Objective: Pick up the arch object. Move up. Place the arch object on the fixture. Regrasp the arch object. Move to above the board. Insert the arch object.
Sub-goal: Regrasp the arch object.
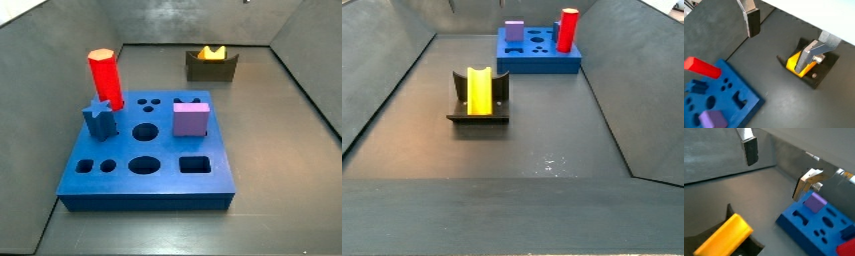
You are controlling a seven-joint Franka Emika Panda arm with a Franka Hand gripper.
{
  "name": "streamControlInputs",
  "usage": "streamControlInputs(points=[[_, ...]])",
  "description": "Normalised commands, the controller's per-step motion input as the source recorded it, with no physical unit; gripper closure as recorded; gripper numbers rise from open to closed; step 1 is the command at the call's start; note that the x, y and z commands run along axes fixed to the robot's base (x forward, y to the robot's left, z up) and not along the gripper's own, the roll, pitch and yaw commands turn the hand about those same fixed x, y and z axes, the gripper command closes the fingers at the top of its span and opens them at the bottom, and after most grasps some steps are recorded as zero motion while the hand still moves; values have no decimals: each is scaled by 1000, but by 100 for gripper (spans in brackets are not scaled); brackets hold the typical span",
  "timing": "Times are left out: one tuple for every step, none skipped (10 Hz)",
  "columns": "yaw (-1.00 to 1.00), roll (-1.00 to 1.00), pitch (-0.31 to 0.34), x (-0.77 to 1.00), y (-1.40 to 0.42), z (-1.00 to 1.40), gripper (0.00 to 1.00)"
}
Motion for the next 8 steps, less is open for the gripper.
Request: streamControlInputs(points=[[12, 1000, 6, -25, -33, 15, 0], [12, 1000, 1, -30, -28, 12, 0], [13, 1000, -2, -33, -28, 9, 0], [15, 1000, -12, -28, -23, -2, 0], [16, 1000, -16, -24, -23, -5, 0], [18, 1000, -22, -20, -20, -1, 0], [19, 1000, -24, -23, -21, -2, 0], [21, 1000, -23, -21, -19, 4, 0]])
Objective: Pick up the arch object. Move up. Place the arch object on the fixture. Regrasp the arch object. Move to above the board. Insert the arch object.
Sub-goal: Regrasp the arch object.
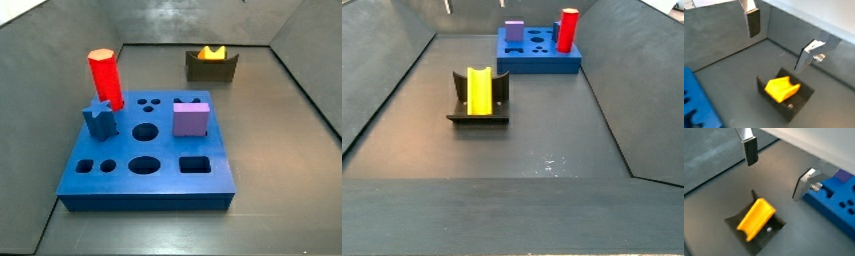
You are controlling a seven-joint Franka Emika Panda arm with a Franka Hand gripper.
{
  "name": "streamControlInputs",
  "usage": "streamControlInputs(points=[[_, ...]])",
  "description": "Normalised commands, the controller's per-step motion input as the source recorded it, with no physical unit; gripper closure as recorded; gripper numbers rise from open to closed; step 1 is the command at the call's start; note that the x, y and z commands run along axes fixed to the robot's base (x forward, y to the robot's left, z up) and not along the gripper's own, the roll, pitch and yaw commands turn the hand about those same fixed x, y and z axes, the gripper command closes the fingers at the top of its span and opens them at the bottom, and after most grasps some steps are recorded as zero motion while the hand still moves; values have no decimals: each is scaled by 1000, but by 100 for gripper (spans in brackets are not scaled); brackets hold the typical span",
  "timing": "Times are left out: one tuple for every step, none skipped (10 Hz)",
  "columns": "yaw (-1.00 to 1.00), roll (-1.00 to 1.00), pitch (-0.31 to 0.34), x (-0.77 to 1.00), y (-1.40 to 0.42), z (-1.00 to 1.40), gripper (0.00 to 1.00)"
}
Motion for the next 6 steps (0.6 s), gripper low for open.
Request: streamControlInputs(points=[[21, 1000, -21, -18, -18, 7, 0], [23, 1000, -15, -6, -20, 11, 0], [24, 1000, -10, 7, -19, 5, 0], [26, 1000, -2, 25, -24, -16, 0], [28, 1000, 7, 34, -24, -16, 0], [33, 1000, 21, 48, -29, -10, 0]])
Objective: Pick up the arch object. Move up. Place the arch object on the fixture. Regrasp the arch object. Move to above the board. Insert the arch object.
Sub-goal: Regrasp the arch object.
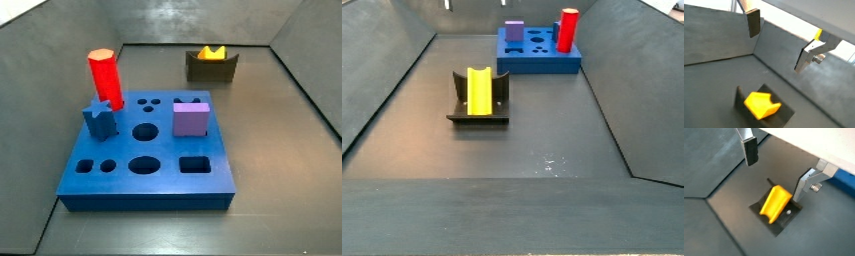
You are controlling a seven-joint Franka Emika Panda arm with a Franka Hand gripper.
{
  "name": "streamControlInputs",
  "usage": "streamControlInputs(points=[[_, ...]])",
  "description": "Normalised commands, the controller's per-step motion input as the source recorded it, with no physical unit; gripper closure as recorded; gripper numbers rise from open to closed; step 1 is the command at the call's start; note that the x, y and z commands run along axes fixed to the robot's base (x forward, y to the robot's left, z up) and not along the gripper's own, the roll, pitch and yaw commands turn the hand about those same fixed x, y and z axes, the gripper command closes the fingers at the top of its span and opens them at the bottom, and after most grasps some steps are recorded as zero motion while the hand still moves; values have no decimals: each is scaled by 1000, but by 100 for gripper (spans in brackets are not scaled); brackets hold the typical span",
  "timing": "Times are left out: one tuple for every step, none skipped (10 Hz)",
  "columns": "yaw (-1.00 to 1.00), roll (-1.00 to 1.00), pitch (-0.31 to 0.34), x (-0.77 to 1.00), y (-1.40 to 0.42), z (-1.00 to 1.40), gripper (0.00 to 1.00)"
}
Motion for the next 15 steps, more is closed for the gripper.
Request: streamControlInputs(points=[[36, 1000, 31, 53, -31, -11, 0], [45, 1000, 54, 71, -33, -18, 0], [56, 1000, 79, 82, -34, -19, 0], [71, 1000, 107, 93, -39, -19, 0], [96, 1000, 141, 96, -42, -17, 0], [117, 756, 146, 104, -47, -22, 0], [140, 573, 141, 108, -46, -25, 0], [156, 397, 132, 110, -49, -24, 0], [170, 269, 117, 104, -36, -10, 0], [184, 200, 82, 37, 73, -1000, 0], [189, 182, 53, 39, 72, -1000, 0], [182, 158, 13, 53, 62, -1000, 0], [166, 134, -11, 64, 57, -1000, 0], [144, 115, -34, 76, 54, -1000, 0], [124, 101, -56, 83, 48, -1000, 0]])
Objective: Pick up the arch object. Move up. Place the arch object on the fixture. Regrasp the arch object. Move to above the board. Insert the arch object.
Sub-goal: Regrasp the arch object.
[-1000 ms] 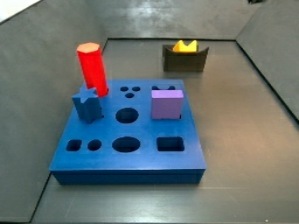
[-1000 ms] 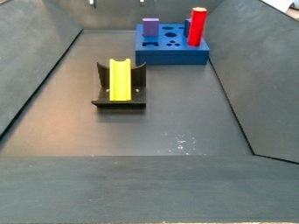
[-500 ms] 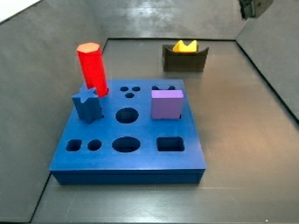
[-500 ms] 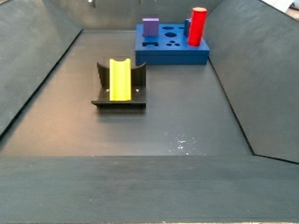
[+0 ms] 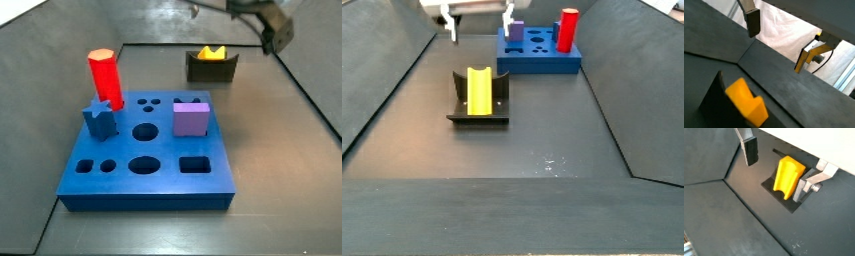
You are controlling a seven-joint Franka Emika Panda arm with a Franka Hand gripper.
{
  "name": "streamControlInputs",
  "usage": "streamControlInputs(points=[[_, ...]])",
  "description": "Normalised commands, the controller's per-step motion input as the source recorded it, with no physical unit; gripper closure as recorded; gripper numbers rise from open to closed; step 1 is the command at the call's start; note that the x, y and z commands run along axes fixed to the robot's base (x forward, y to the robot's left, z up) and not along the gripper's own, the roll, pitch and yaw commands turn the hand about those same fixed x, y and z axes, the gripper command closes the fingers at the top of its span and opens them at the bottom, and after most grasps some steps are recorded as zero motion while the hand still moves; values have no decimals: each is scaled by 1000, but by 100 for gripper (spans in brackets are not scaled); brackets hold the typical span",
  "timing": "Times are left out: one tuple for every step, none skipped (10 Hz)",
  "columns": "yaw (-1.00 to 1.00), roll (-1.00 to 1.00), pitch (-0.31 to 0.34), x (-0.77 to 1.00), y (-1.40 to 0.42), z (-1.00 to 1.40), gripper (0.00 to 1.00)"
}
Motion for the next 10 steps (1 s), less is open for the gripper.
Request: streamControlInputs(points=[[96, 91, -83, 93, 42, -1000, 0], [74, 79, -93, 99, 38, -1000, 0], [58, 74, -97, 104, 35, -1000, 0], [28, 69, -92, 111, 30, -1000, 0], [6, 69, -86, 116, 21, -945, 0], [-6, 71, -77, 102, 14, -803, 0], [-13, 71, -67, 90, 9, -707, 0], [-21, 67, -48, 83, 4, -522, 0], [-21, 58, -30, 74, 4, -347, 0], [-15, 51, -11, 62, 1, -224, 0]])
